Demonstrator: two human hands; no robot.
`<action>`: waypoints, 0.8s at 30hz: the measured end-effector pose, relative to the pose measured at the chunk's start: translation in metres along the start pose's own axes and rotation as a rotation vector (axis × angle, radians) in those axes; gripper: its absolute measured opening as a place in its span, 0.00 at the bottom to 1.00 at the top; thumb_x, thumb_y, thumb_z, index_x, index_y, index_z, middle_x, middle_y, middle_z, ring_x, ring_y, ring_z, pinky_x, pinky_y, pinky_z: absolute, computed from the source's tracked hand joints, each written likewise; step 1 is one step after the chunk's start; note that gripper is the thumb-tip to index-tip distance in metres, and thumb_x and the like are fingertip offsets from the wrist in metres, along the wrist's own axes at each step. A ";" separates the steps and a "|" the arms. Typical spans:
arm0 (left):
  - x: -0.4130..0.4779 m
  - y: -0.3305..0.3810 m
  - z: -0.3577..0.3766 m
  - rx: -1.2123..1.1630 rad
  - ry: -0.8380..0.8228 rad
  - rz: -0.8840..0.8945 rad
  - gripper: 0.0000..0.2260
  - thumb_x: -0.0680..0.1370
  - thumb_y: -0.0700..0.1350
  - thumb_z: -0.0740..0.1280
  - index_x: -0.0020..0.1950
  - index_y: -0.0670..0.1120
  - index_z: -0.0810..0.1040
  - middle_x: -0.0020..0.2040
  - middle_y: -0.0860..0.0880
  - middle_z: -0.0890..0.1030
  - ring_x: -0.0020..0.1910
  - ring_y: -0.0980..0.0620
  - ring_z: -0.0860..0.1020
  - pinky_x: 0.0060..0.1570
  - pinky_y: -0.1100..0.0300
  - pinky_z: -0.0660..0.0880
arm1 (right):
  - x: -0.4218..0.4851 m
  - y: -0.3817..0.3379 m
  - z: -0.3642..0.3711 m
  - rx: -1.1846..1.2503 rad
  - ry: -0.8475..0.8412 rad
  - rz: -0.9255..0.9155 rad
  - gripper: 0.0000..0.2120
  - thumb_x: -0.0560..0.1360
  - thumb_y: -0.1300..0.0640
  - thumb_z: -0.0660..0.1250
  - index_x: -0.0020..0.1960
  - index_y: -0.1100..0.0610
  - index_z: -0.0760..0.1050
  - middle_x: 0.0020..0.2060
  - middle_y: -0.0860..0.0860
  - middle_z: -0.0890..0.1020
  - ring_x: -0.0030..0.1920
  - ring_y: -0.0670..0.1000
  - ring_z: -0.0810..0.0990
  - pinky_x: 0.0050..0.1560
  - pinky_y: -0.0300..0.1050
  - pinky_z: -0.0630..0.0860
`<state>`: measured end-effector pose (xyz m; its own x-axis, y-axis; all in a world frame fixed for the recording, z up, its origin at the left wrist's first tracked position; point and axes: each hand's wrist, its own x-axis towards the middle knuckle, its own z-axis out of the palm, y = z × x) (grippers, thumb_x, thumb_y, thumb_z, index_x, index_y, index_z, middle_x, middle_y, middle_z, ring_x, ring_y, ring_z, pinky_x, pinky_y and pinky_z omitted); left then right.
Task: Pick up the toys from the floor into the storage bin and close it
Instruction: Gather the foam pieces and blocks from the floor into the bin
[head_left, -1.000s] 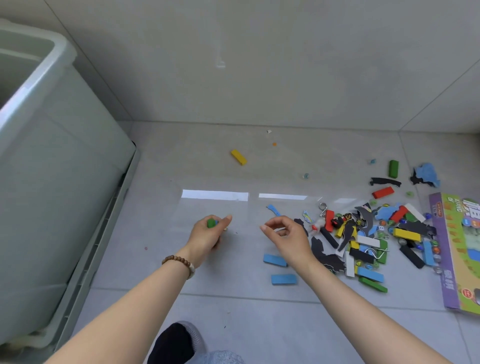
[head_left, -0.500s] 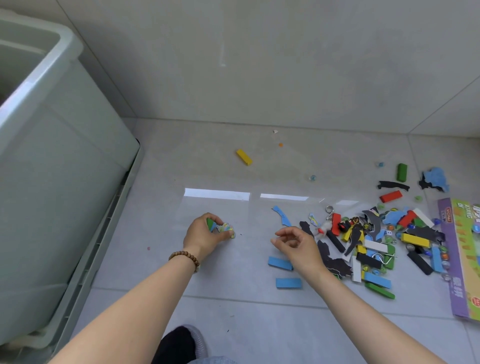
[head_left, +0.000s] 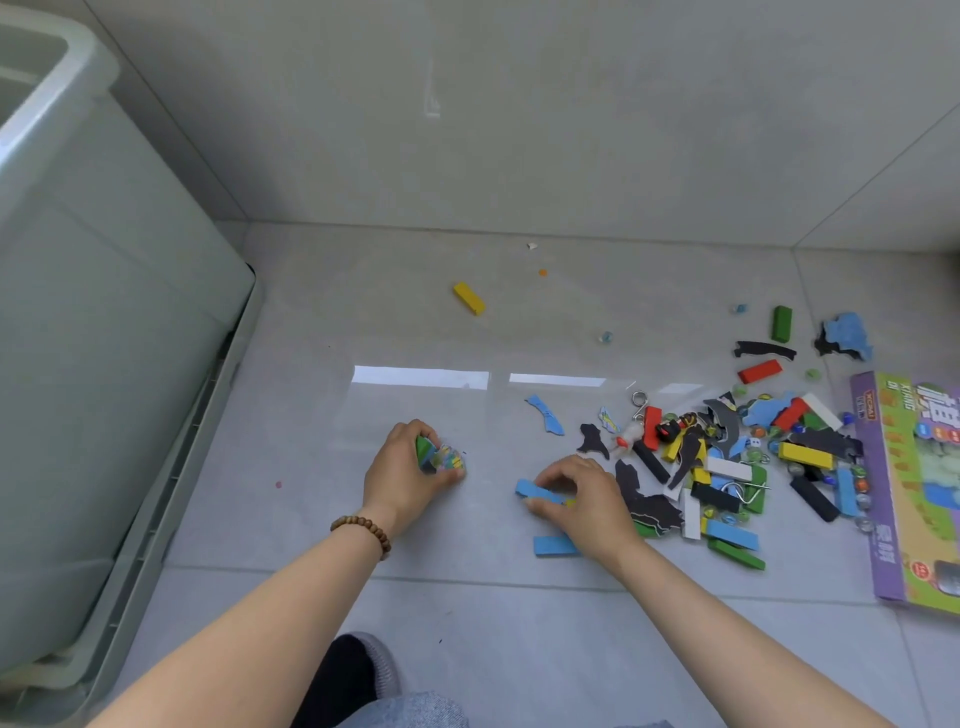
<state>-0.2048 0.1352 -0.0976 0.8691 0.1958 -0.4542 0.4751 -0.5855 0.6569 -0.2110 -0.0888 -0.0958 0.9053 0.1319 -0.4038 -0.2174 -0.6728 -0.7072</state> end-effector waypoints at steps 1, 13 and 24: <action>-0.001 -0.001 0.001 -0.020 -0.014 -0.001 0.16 0.68 0.49 0.77 0.45 0.51 0.70 0.45 0.53 0.77 0.43 0.52 0.77 0.42 0.59 0.75 | 0.001 -0.002 -0.003 0.143 0.013 0.059 0.08 0.67 0.57 0.76 0.42 0.51 0.77 0.41 0.43 0.79 0.45 0.42 0.76 0.51 0.38 0.71; -0.014 0.066 0.014 -1.245 -0.560 -0.538 0.09 0.77 0.35 0.61 0.54 0.41 0.78 0.50 0.44 0.81 0.49 0.44 0.81 0.48 0.53 0.80 | -0.002 -0.039 -0.046 0.640 0.071 0.098 0.08 0.72 0.61 0.71 0.50 0.58 0.77 0.42 0.53 0.80 0.37 0.45 0.78 0.36 0.30 0.73; -0.027 0.079 0.031 -1.264 -0.633 -0.558 0.17 0.73 0.52 0.67 0.57 0.44 0.77 0.50 0.45 0.81 0.47 0.47 0.80 0.43 0.54 0.82 | -0.010 -0.033 -0.048 0.328 0.153 -0.071 0.06 0.70 0.53 0.73 0.47 0.46 0.79 0.46 0.47 0.73 0.45 0.44 0.72 0.45 0.28 0.66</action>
<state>-0.1945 0.0591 -0.0521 0.4997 -0.3947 -0.7711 0.8012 0.5489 0.2382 -0.1954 -0.1028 -0.0405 0.9611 0.0426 -0.2729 -0.2350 -0.3930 -0.8890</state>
